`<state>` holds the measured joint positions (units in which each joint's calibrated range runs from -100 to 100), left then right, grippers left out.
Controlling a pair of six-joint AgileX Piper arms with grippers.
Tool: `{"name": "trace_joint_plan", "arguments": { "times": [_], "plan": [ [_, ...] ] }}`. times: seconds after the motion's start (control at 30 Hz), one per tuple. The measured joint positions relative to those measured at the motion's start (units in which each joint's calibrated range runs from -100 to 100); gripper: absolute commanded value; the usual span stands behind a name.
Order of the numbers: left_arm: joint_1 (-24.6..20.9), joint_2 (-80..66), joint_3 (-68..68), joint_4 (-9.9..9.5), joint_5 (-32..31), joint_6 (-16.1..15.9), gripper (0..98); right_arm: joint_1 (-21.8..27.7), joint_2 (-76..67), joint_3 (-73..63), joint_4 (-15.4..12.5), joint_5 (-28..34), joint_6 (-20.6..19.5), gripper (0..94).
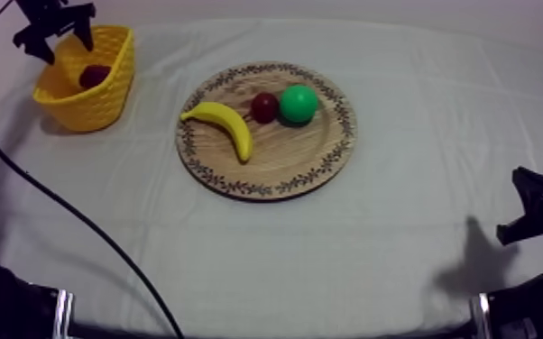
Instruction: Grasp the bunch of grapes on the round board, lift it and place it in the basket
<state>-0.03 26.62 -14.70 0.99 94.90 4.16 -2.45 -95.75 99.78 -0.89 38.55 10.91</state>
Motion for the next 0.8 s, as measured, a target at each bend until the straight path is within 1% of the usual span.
{"name": "trace_joint_plan", "arguments": {
  "times": [0.07, 0.27, 0.33, 0.37, 0.6, 0.8],
  "plan": [
    [0.4, -3.0, 2.2, 0.05, -1.2, 0.2, 67.7, 0.0, 0.0, 0.0, 0.0, 0.0, 0.0, 0.3],
    [1.9, -12.7, 10.8, -0.99, -7.0, 1.6, 58.9, 0.0, 0.0, 0.0, 0.0, 0.0, 0.0, 0.3],
    [2.0, -16.5, 14.1, -0.99, -8.9, 1.6, 56.2, 0.0, 0.0, 0.0, 0.0, 0.0, 0.0, 0.3],
    [2.1, -18.5, 15.9, -0.63, -10.2, 1.6, 54.9, 0.0, 0.0, 0.0, 0.0, 0.0, 0.0, 0.3],
    [2.3, -32.3, 29.8, -0.22, -20.1, 0.0, 45.7, 0.0, 0.0, 0.0, 0.0, 0.0, 0.0, 0.3],
    [3.0, -45.8, 43.5, -0.27, -30.6, -1.6, 33.3, 0.0, 0.0, 0.0, 0.0, 0.0, 0.0, 0.3]
  ]
}}
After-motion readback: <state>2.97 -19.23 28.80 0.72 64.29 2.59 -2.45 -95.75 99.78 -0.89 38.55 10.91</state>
